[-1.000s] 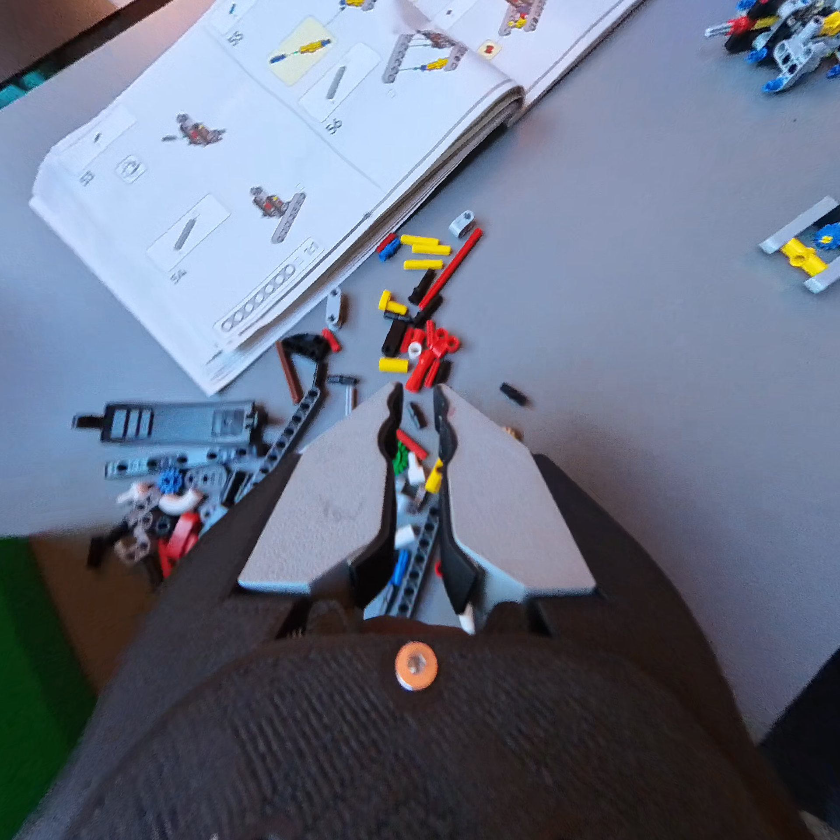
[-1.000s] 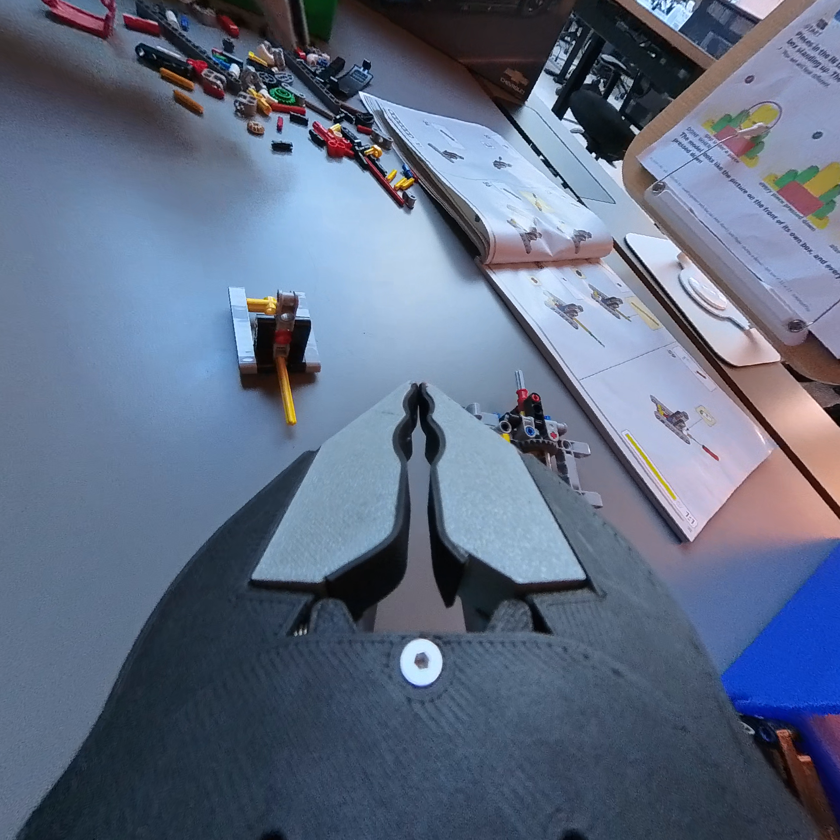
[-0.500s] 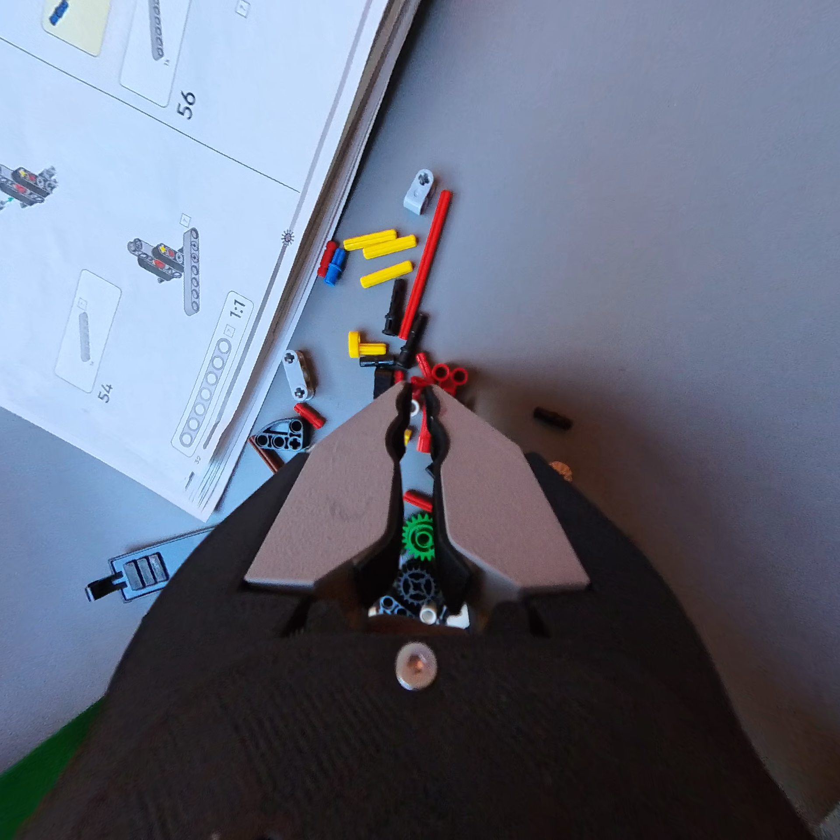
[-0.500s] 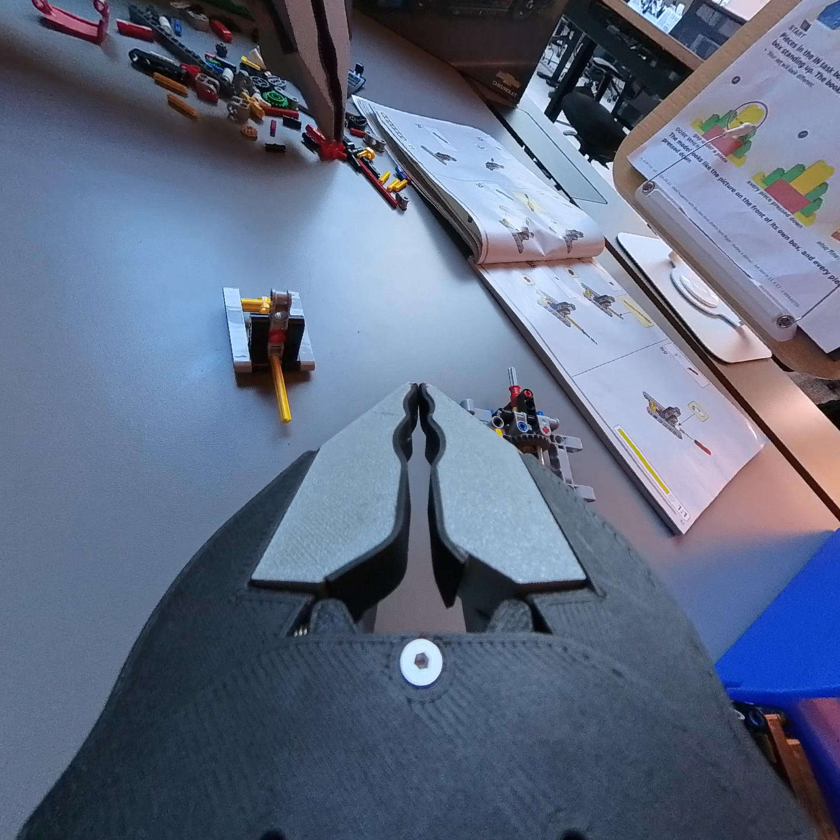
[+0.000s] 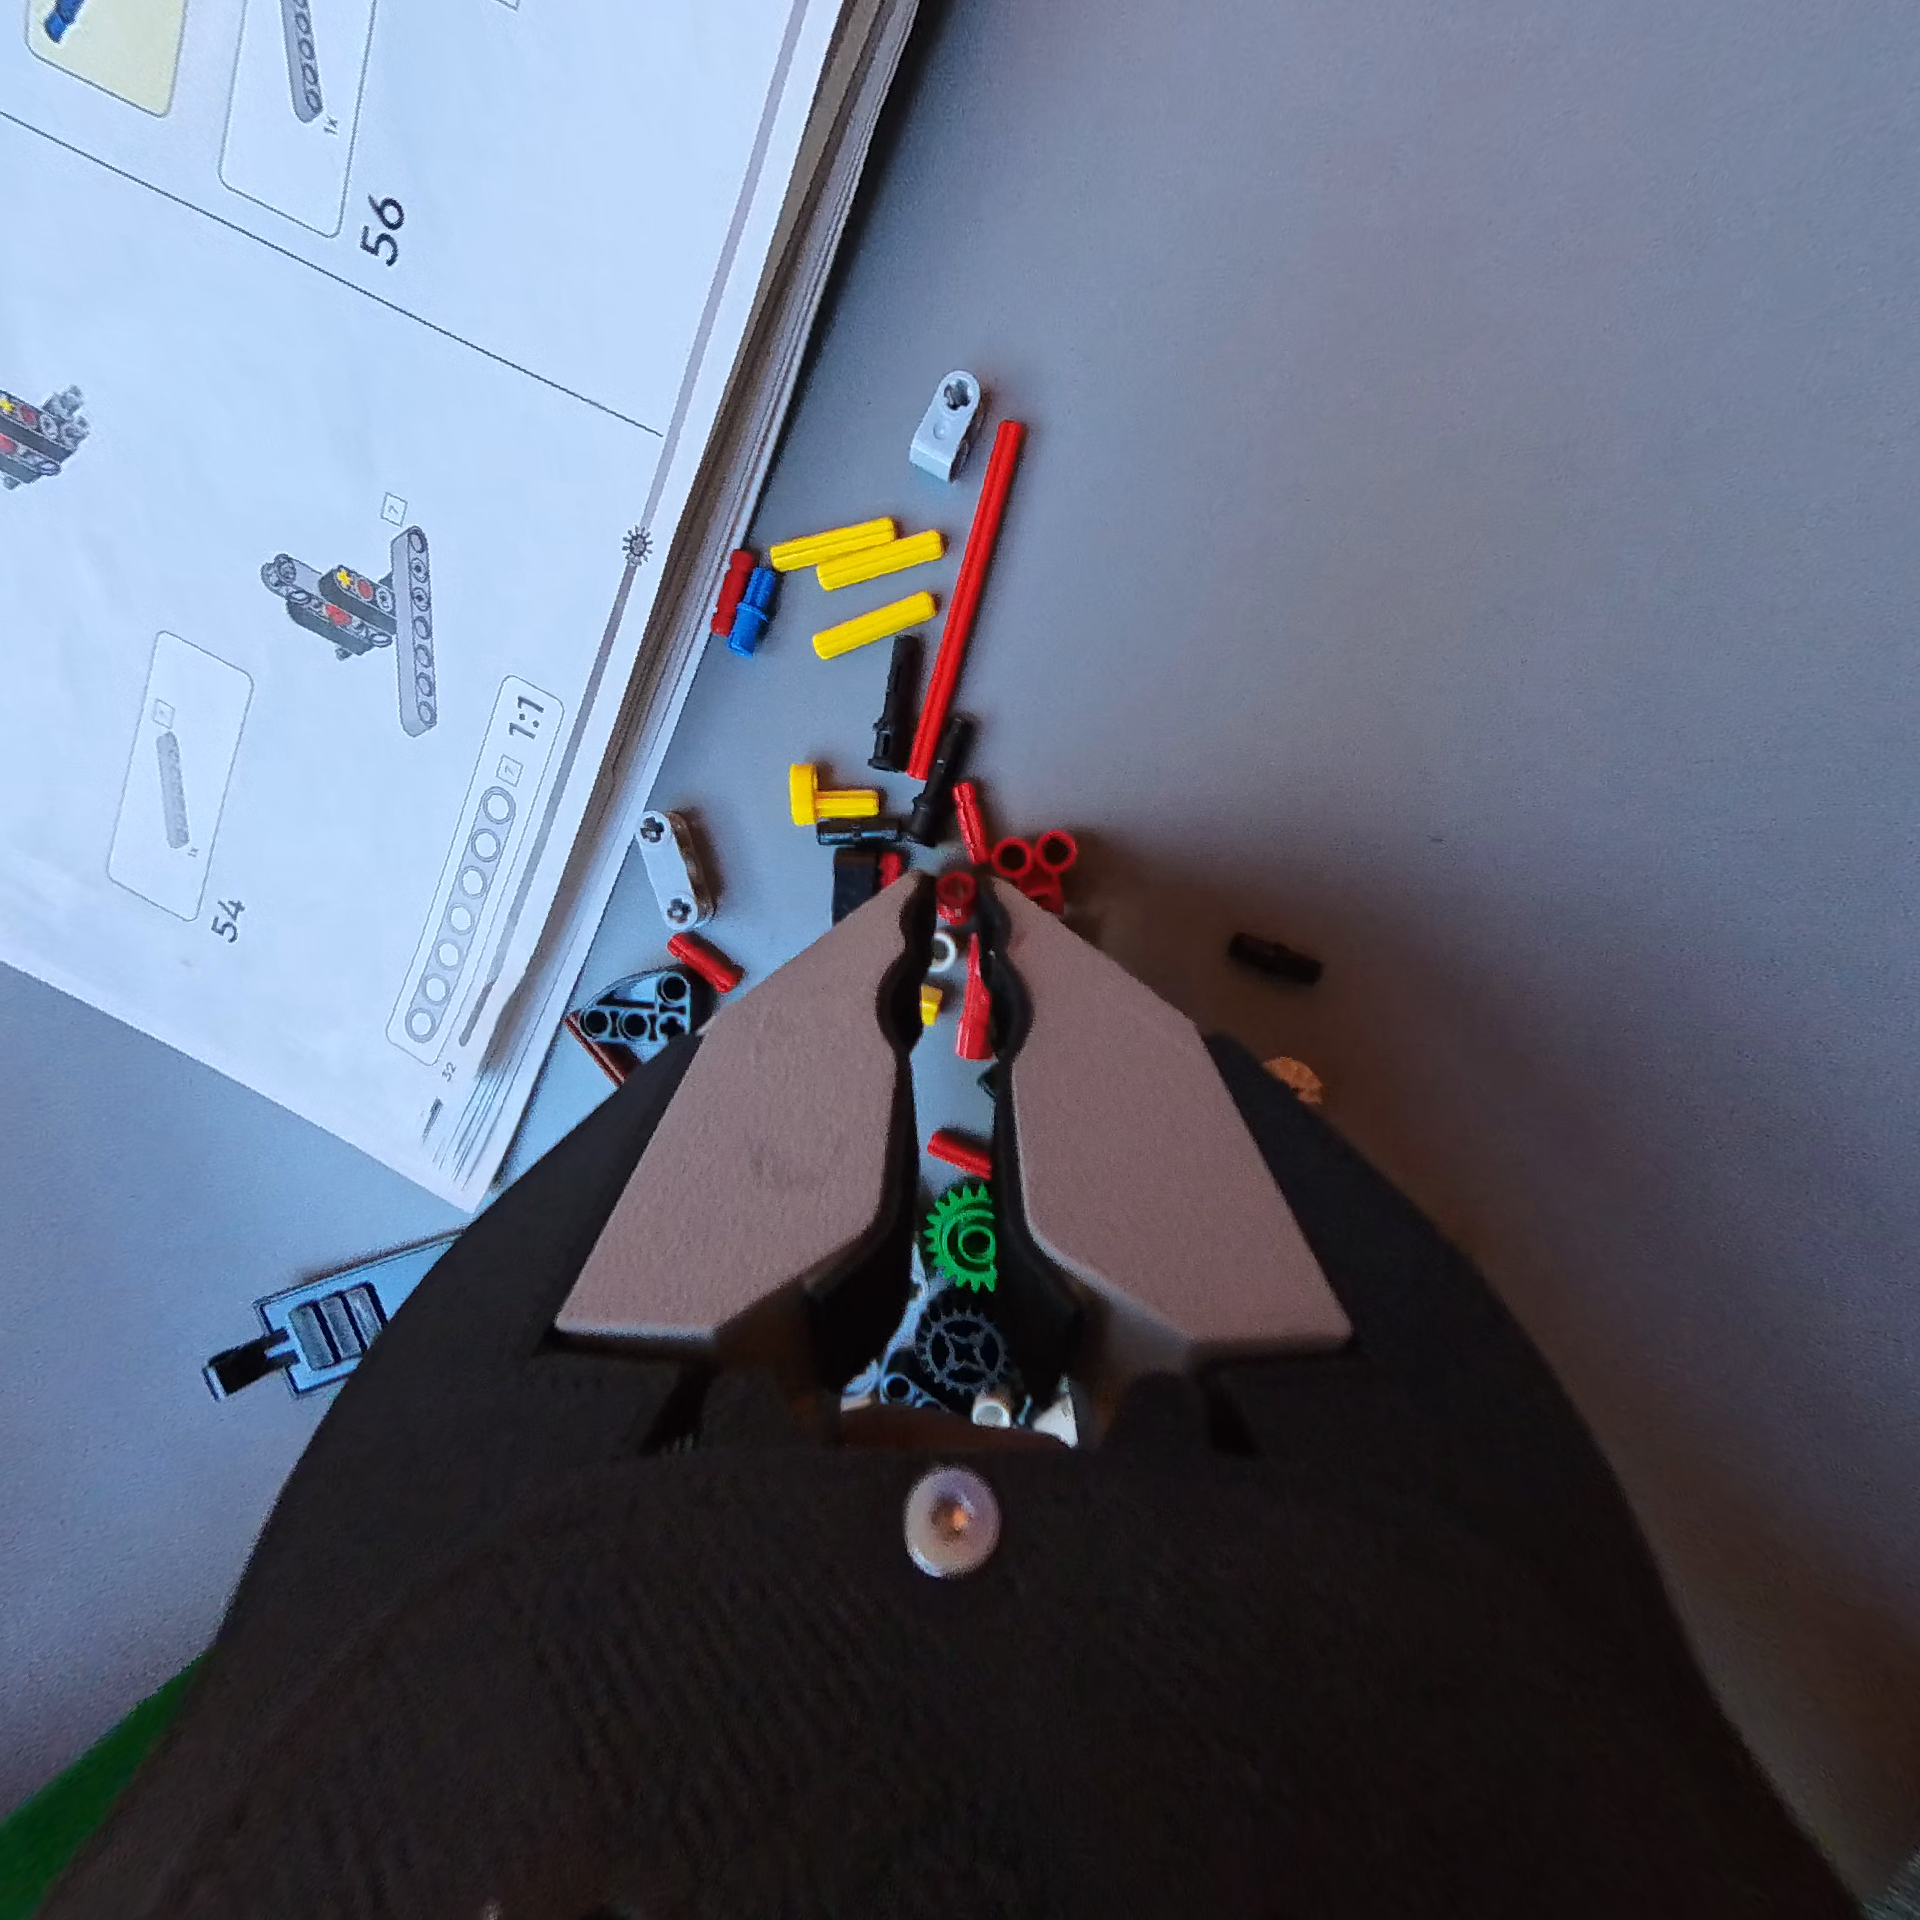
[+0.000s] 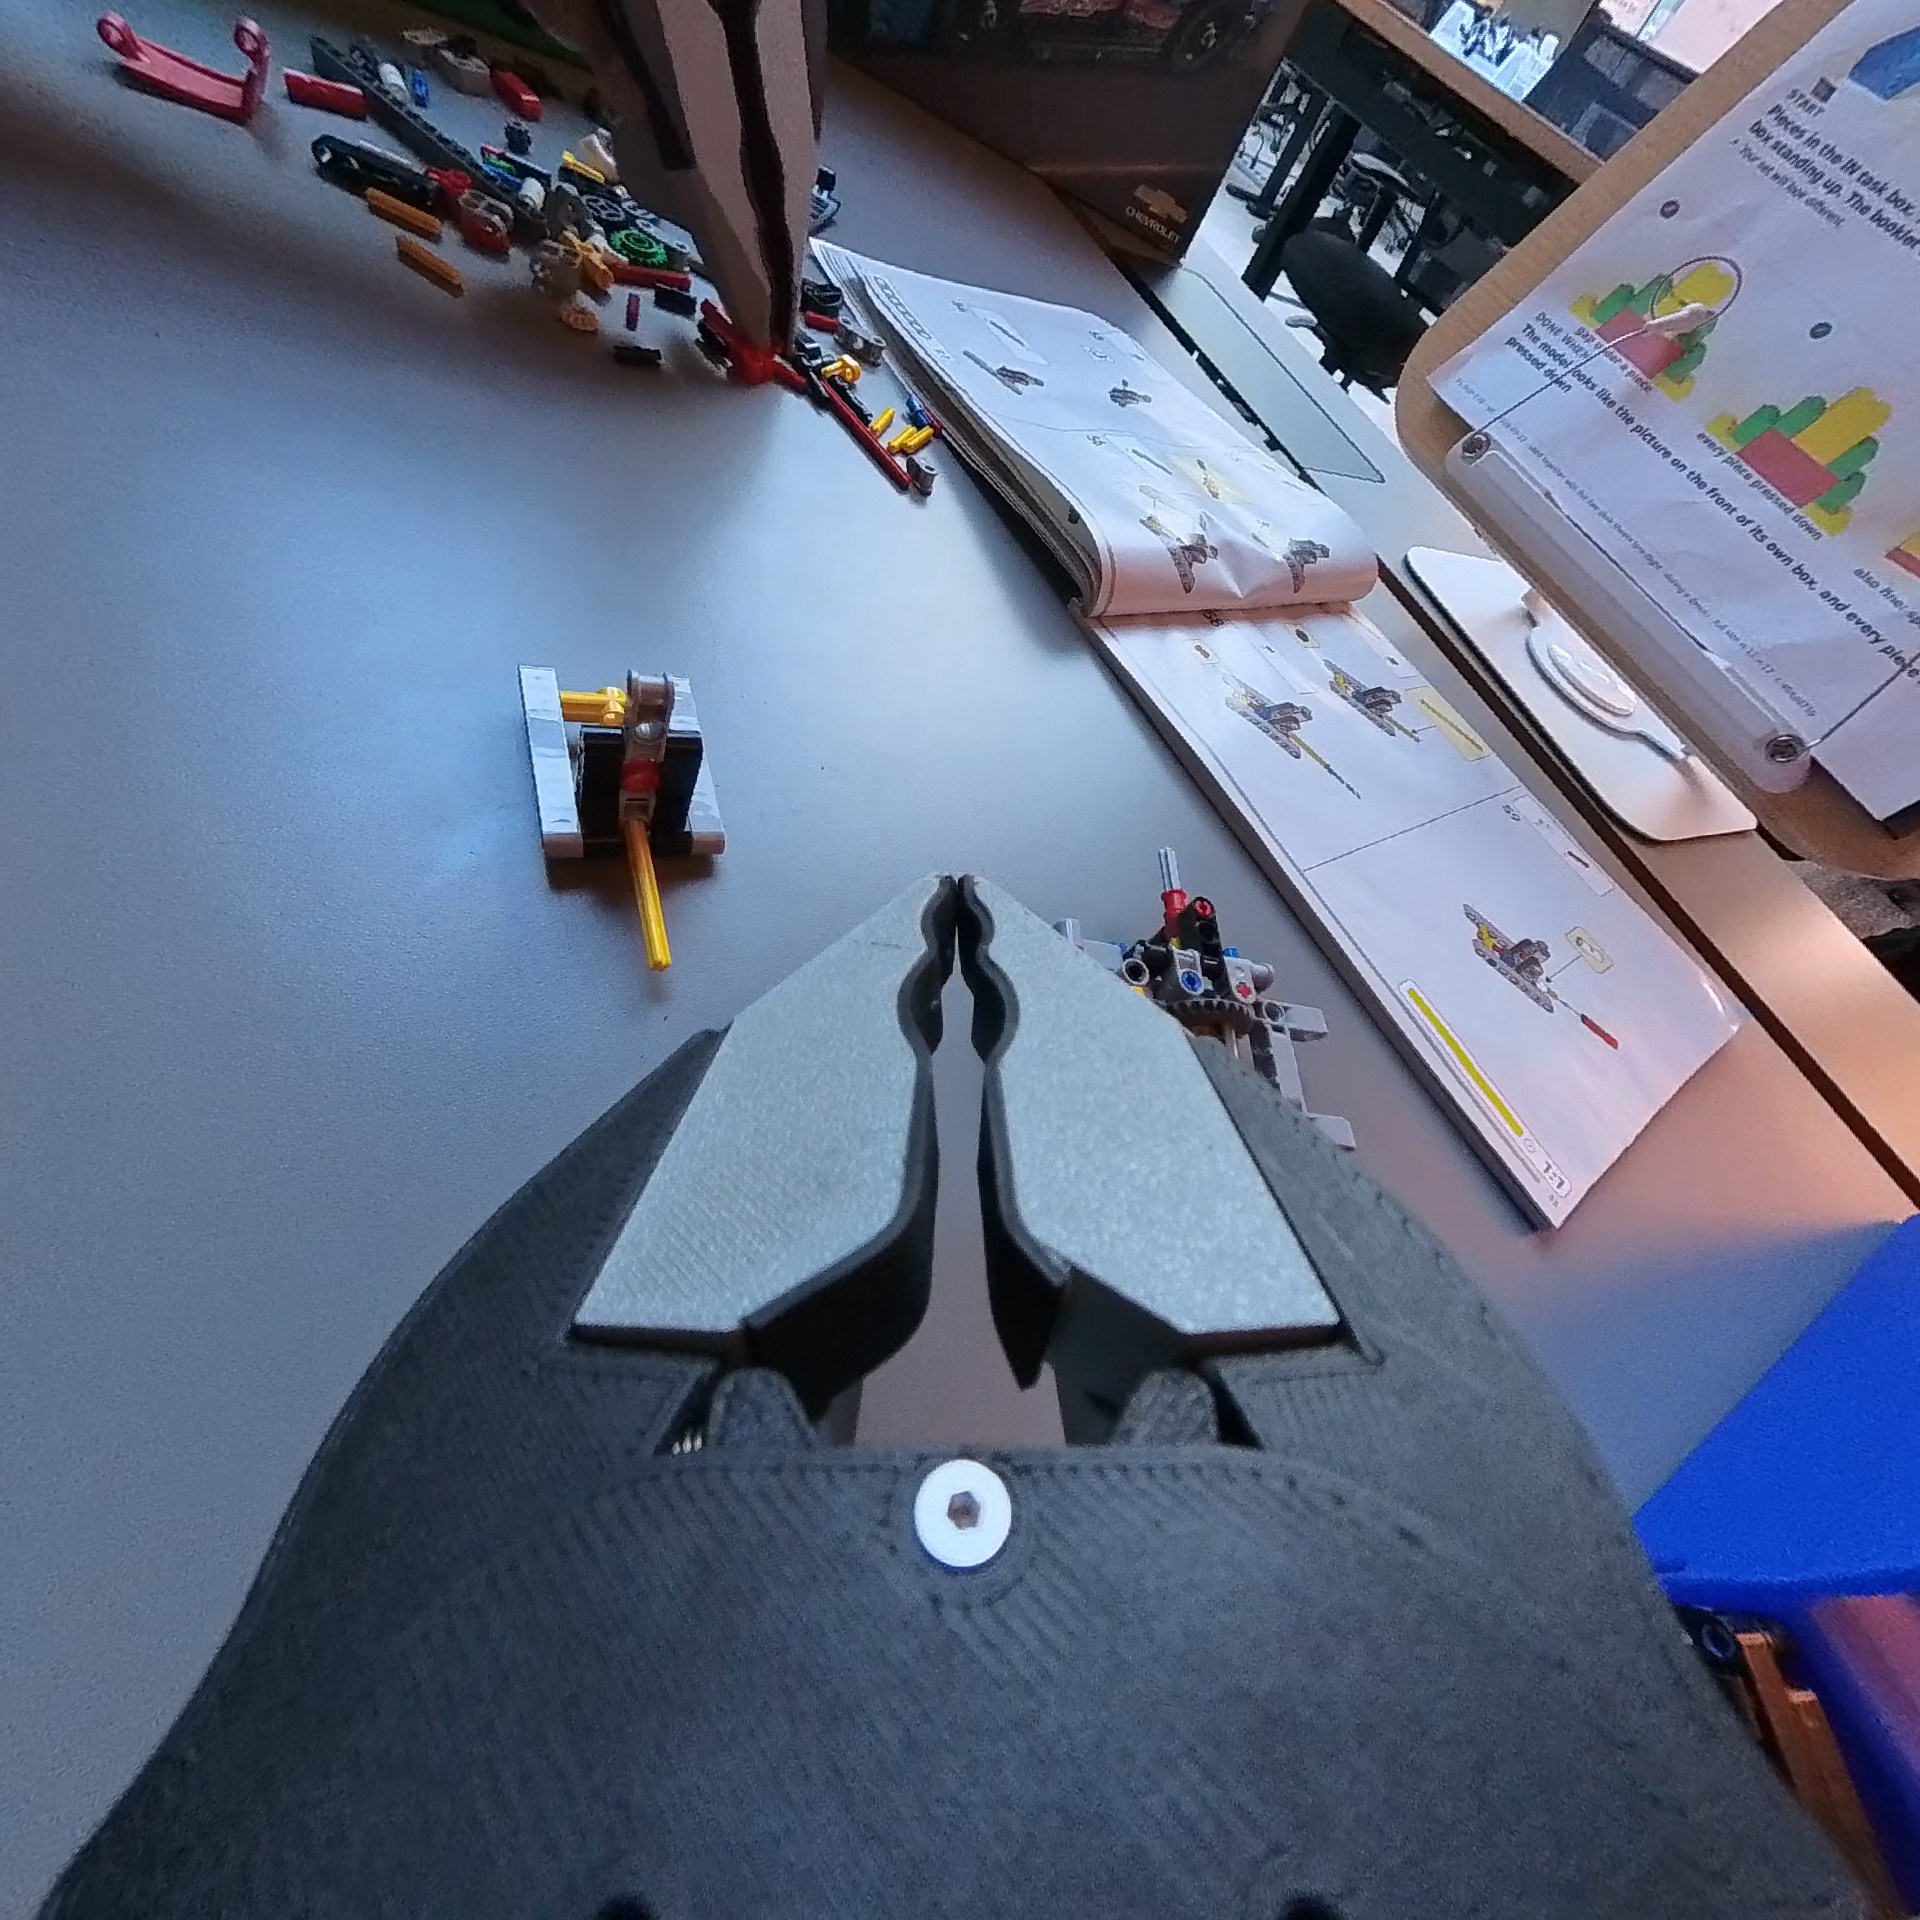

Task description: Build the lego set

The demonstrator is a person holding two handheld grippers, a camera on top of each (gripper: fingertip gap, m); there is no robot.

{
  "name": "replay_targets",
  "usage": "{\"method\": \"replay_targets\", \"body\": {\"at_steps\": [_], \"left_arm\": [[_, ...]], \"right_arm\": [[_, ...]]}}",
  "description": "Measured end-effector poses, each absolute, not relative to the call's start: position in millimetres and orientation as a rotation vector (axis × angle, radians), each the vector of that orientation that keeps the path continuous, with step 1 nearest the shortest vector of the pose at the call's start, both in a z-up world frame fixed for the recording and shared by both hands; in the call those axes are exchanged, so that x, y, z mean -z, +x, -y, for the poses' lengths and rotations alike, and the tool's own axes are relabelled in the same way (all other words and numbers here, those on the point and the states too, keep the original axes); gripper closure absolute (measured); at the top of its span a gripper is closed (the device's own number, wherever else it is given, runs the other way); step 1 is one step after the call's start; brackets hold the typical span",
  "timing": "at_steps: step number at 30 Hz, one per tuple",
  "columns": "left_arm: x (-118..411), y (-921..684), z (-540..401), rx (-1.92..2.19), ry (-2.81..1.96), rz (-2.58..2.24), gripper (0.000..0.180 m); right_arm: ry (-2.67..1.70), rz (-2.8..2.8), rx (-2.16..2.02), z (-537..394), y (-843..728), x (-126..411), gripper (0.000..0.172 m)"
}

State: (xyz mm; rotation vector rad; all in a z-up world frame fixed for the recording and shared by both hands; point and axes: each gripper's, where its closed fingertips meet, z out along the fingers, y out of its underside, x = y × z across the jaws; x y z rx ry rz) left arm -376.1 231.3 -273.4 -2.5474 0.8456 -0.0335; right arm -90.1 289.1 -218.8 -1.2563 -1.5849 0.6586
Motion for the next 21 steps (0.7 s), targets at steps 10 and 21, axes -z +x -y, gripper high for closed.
{"method": "replay_targets", "body": {"at_steps": [10, 21], "left_arm": [[224.5, -338.6, -232.4, 0.032, -2.341, -0.812, 0.176], [248.8, -209.7, -205.8, 0.245, -2.203, -0.982, 0.176]], "right_arm": [[-1.266, 1.561, -0.656, -294.7, -86.8, 216.4, 0.172], [-1.266, 1.55, -0.663, -295.1, -86.0, 214.3, 0.172]]}}
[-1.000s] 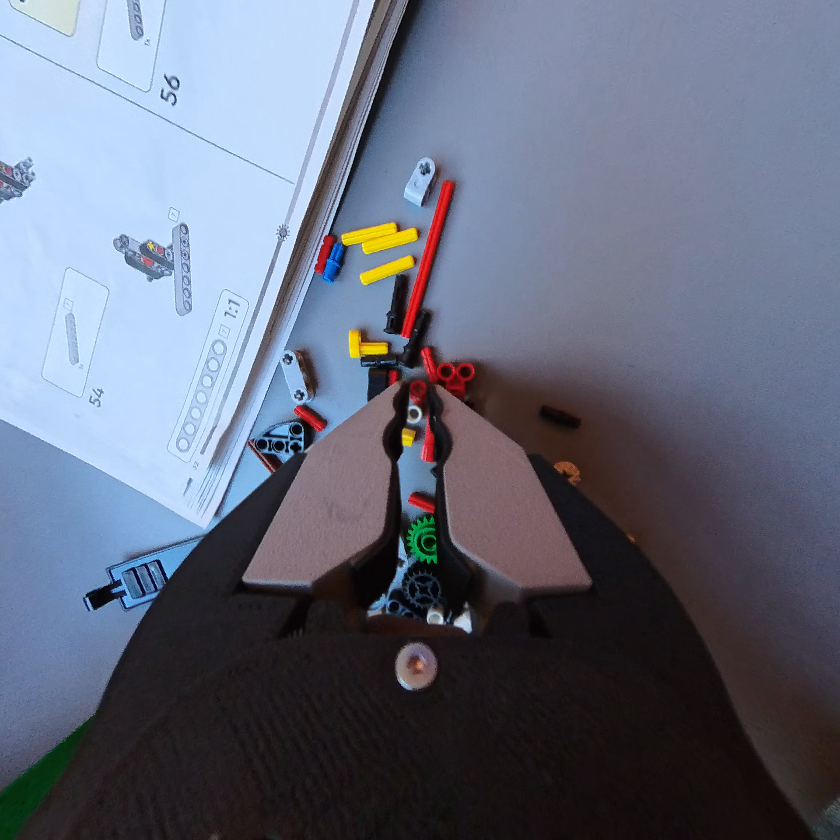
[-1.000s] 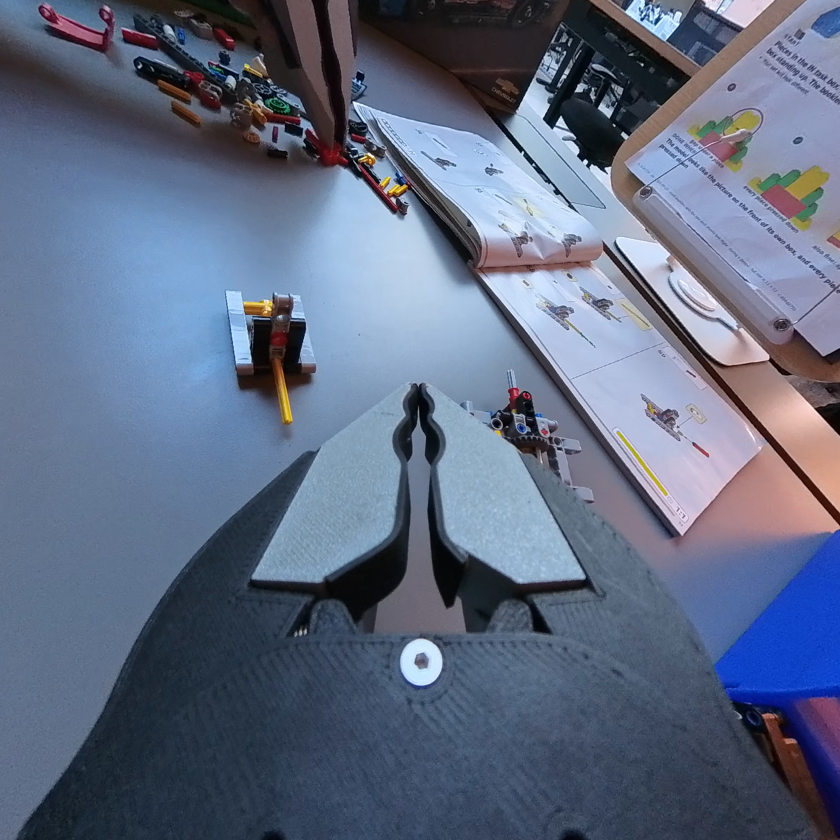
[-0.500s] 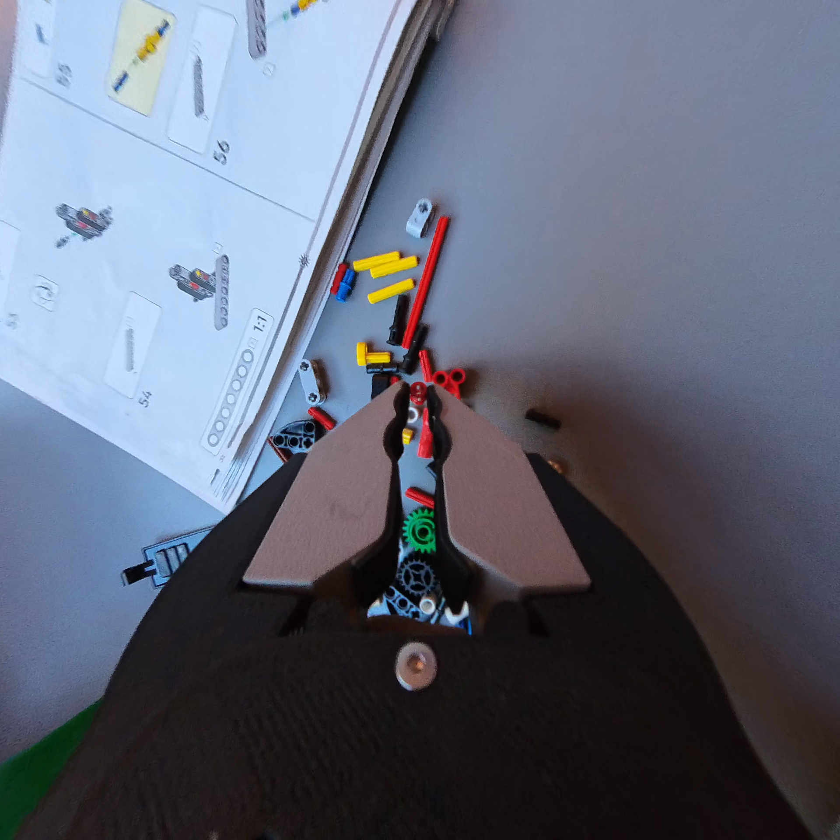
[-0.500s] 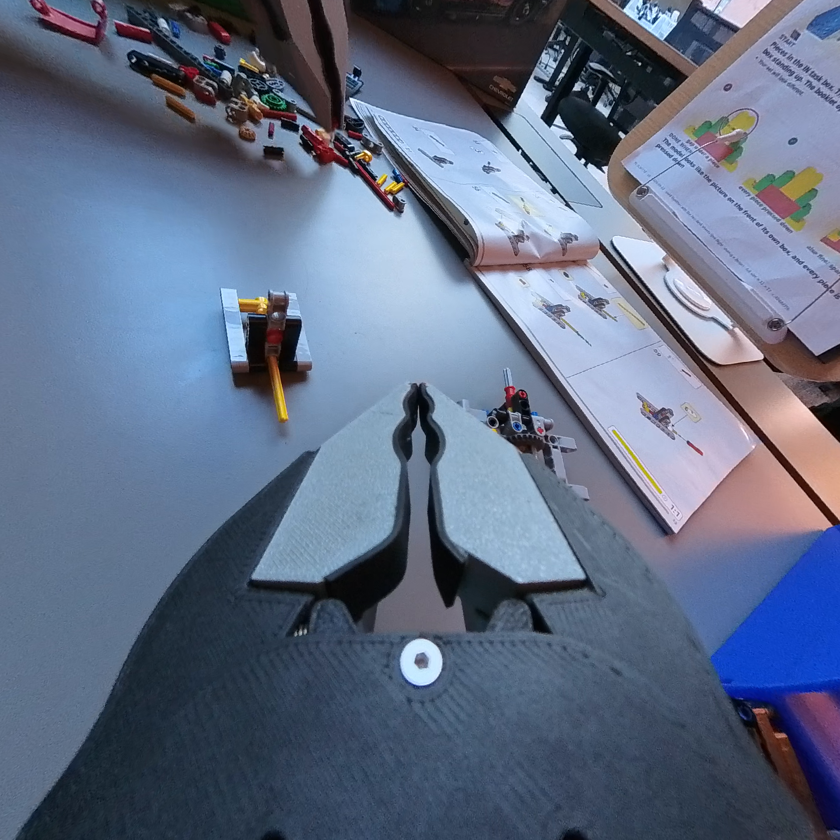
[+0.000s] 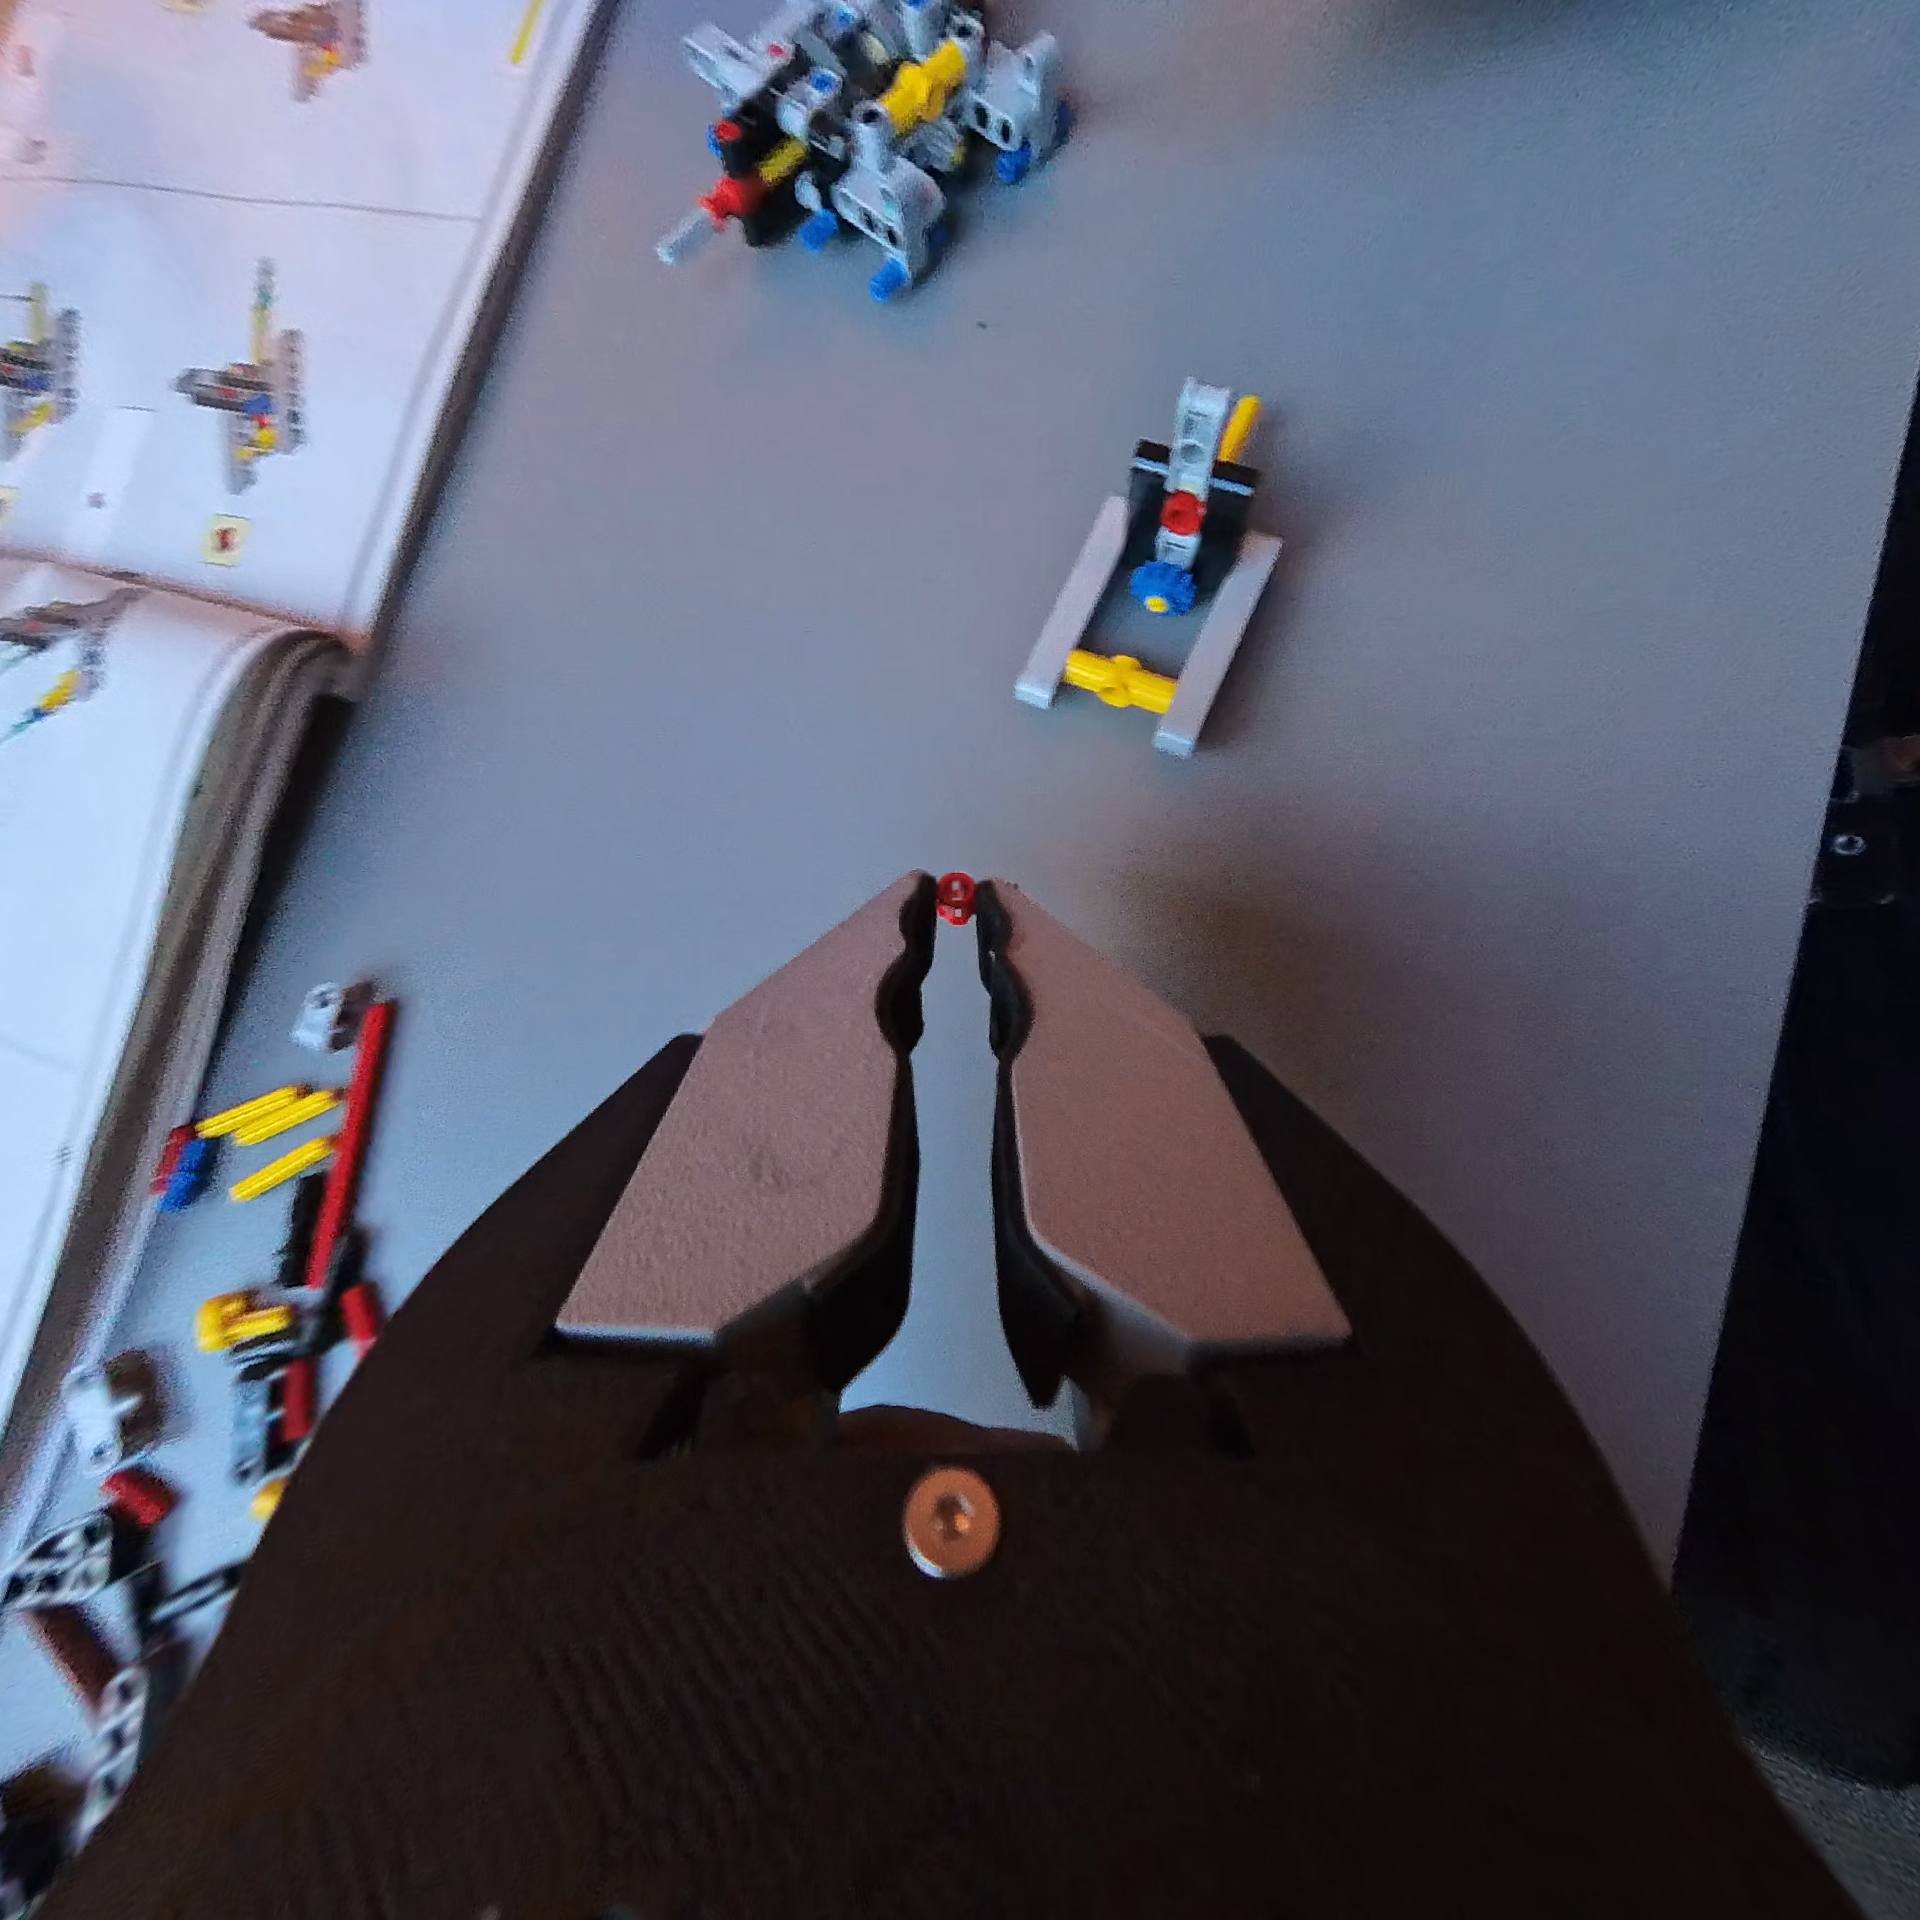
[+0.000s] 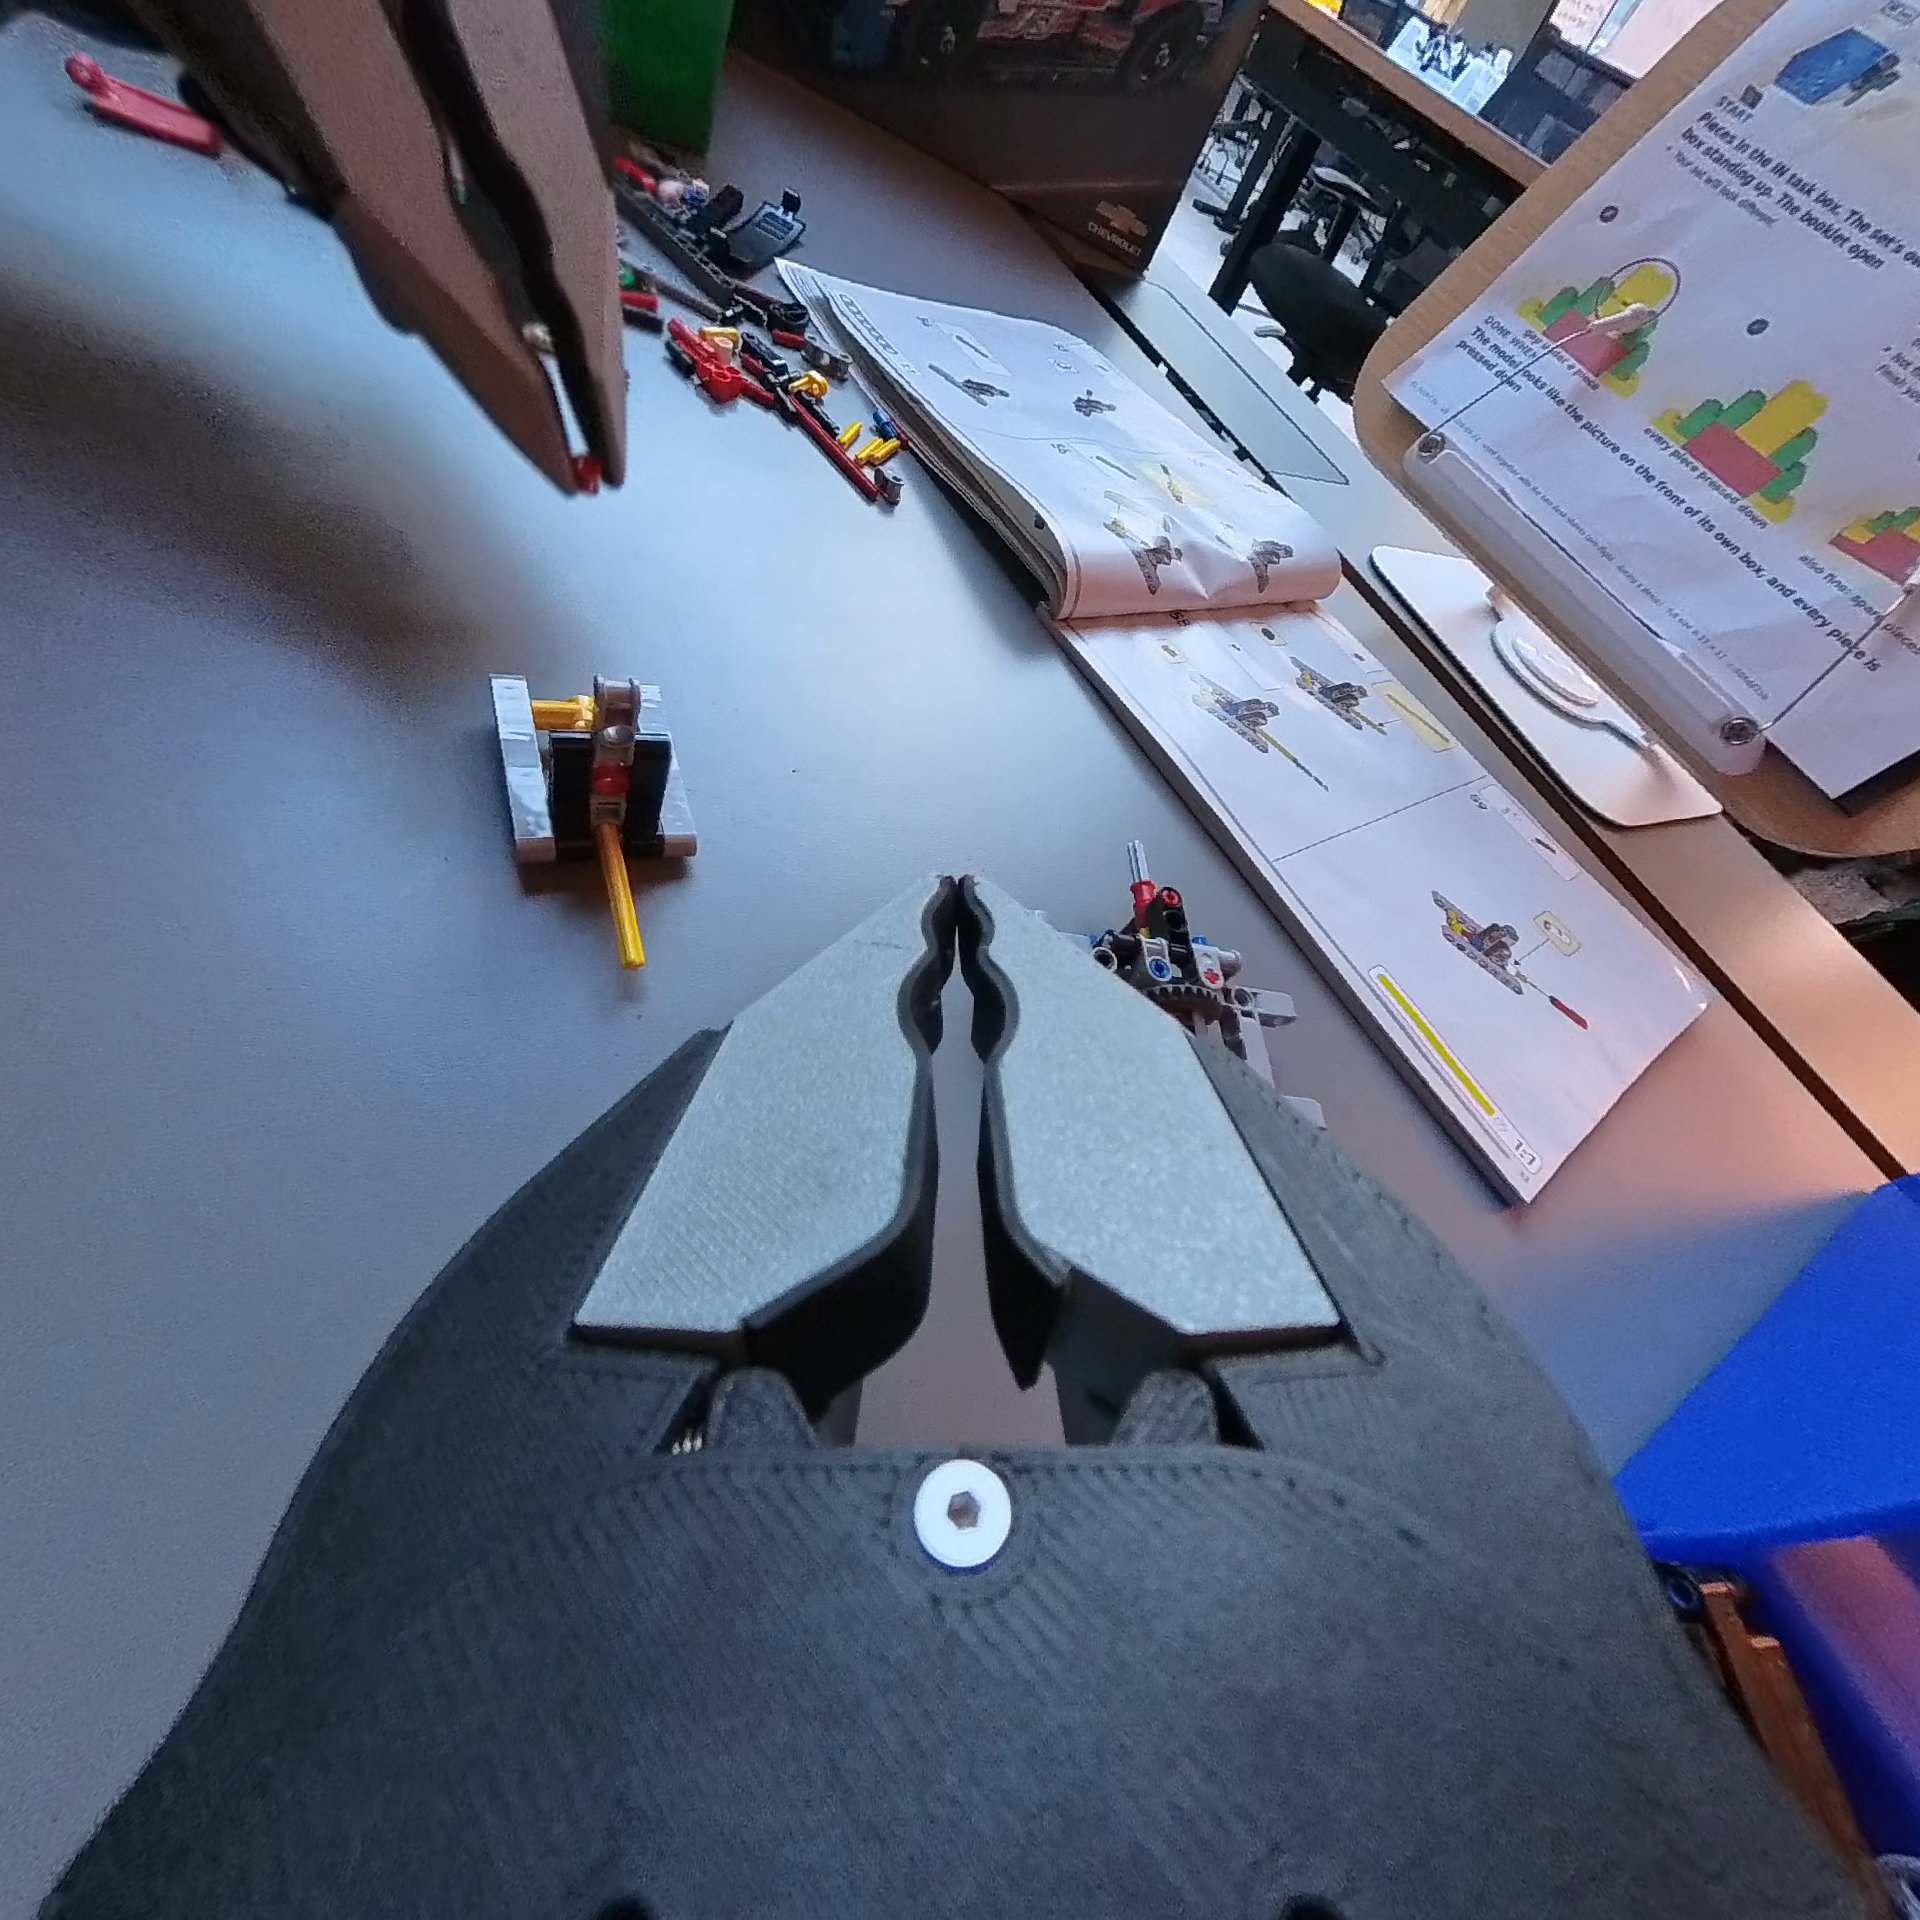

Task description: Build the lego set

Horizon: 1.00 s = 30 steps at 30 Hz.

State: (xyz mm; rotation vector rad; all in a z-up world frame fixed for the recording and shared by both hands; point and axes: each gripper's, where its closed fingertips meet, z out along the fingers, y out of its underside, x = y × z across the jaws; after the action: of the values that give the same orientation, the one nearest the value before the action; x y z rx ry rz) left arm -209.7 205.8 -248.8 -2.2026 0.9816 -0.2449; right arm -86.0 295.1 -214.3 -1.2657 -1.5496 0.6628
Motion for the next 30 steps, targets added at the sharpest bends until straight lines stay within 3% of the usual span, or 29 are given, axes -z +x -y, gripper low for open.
{"method": "replay_targets", "body": {"at_steps": [15, 30], "left_arm": [[272.5, -195.4, -208.4, 0.267, -2.135, -0.977, 0.175], [272.1, -201.1, -203.1, 0.347, -2.17, -0.969, 0.162]], "right_arm": [[-1.262, 1.553, -0.665, -294.2, -85.4, 213.9, 0.172], [-1.271, 1.562, -0.672, -294.6, -86.0, 216.3, 0.172]]}}
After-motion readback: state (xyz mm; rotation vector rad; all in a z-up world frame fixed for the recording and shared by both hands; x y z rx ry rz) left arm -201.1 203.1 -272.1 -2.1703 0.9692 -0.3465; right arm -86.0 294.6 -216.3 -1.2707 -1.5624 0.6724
